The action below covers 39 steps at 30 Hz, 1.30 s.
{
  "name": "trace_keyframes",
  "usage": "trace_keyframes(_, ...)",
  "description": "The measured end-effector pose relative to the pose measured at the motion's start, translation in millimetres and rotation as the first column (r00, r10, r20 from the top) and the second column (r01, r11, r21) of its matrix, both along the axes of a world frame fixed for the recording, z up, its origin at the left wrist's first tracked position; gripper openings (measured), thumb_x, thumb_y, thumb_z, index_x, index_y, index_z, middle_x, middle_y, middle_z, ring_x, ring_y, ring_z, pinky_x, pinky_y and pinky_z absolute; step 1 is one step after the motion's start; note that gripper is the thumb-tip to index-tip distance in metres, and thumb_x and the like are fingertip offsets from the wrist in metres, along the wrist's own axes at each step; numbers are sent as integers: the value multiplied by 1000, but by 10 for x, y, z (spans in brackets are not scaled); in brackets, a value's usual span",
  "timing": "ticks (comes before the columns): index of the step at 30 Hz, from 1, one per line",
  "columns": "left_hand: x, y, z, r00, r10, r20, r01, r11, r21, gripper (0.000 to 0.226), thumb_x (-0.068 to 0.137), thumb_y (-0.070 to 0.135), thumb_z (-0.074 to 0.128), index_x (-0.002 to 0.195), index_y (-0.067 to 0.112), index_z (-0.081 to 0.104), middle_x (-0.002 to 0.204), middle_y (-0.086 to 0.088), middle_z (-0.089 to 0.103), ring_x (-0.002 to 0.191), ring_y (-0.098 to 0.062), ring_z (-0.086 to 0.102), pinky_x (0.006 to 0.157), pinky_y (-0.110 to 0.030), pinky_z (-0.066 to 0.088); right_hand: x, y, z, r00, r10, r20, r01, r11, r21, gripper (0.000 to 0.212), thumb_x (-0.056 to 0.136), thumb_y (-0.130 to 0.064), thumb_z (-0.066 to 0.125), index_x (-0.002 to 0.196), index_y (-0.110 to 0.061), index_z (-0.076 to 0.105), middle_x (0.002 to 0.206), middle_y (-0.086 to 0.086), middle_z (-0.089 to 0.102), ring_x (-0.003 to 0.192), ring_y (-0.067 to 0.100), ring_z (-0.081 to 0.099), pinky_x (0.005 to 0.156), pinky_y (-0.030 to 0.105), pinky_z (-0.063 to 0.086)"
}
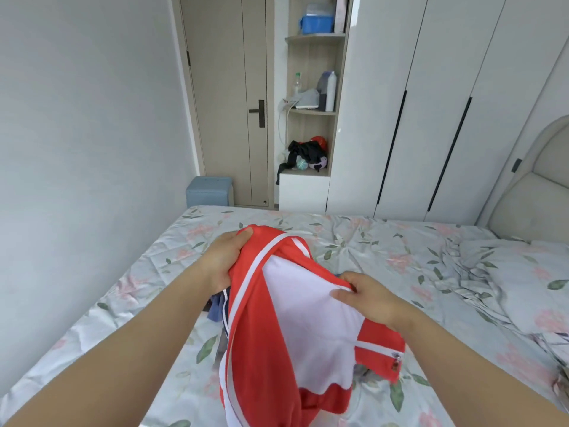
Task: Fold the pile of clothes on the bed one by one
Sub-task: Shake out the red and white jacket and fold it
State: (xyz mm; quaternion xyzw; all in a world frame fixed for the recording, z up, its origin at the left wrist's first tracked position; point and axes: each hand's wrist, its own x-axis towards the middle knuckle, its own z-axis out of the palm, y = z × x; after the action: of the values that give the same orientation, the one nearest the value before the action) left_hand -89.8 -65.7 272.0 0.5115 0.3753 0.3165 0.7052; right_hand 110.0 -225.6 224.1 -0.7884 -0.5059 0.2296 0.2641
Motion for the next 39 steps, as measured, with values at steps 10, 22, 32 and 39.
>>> trace_keyframes(10,196,-321,-283,731,-149,-666,650,448,614,83,73,40,75,144,28,32,143,8,27,134,-10,23,112,-27,20,-112,91,264,903,234,362,-336,908,250,9,84,-10,55,91,-15,59,80,-4,59,75,20,53,71,40,46)
trace_keyframes(22,175,-268,-229,954,-294,-56,297,909,291,17,92,-1,54,92,13,62,87,-3,66,80,-14,62,78,-26,50,143,-218,-14,934,48,354,-5,992,-124,18,84,-30,61,99,-37,55,93,-11,56,106,20,56,85,31,38)
trace_keyframes(32,-103,-270,-179,511,-589,-626,720,691,-62,32,90,32,62,121,30,53,78,14,57,62,0,52,61,-14,42,-85,55,552,993,112,37,-118,933,341,24,88,-12,64,66,-15,53,54,-12,44,50,1,41,54,14,33)
trace_keyframes(39,-83,-288,-280,711,-658,-249,645,751,-141,46,77,8,70,120,23,60,112,3,69,110,-18,62,102,-39,45,-197,168,569,954,90,-288,64,872,485,8,83,-7,70,79,-5,63,74,4,54,69,11,49,67,24,42)
